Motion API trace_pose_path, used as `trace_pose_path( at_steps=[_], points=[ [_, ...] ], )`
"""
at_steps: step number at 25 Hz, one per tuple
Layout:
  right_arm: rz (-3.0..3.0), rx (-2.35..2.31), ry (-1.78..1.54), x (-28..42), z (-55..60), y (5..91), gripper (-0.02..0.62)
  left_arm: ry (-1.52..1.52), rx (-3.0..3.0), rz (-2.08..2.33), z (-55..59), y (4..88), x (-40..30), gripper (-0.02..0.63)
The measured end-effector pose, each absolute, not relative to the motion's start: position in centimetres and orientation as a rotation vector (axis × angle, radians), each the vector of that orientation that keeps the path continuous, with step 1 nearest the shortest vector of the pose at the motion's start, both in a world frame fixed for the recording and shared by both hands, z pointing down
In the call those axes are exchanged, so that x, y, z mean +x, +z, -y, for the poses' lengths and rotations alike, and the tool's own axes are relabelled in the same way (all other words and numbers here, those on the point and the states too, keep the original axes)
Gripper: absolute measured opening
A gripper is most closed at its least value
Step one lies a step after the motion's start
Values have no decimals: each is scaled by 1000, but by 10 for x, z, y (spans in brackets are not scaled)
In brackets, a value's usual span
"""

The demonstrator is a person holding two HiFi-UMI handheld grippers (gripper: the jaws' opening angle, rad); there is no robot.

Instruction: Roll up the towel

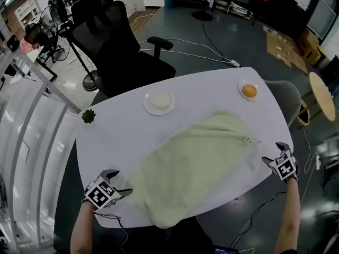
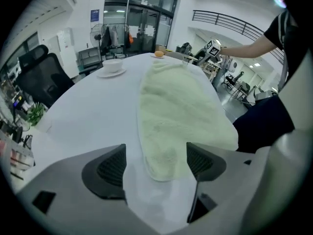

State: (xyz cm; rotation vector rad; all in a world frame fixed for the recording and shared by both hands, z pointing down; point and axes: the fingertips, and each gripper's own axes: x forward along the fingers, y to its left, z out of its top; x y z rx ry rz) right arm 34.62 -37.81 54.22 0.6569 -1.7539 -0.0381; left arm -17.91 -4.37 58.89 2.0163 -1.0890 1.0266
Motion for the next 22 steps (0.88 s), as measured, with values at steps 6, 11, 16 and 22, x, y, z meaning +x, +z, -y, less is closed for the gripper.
trace_pose_path(
  at_steps=[6, 11, 16, 22],
  points=[
    [2047, 745, -28, 242, 245, 498, 367, 1083, 2236, 1008, 26, 576, -194, 394],
    [2149, 766, -8, 177, 152, 489, 345, 1171, 2415, 872, 8, 572, -184, 393],
    [2215, 666, 17, 126, 78, 498, 334, 1272, 2545, 783, -4, 576, -152, 273],
    [2230, 431, 30, 79, -2, 534, 333, 1510, 2560, 708, -9, 602, -158, 301]
  ],
)
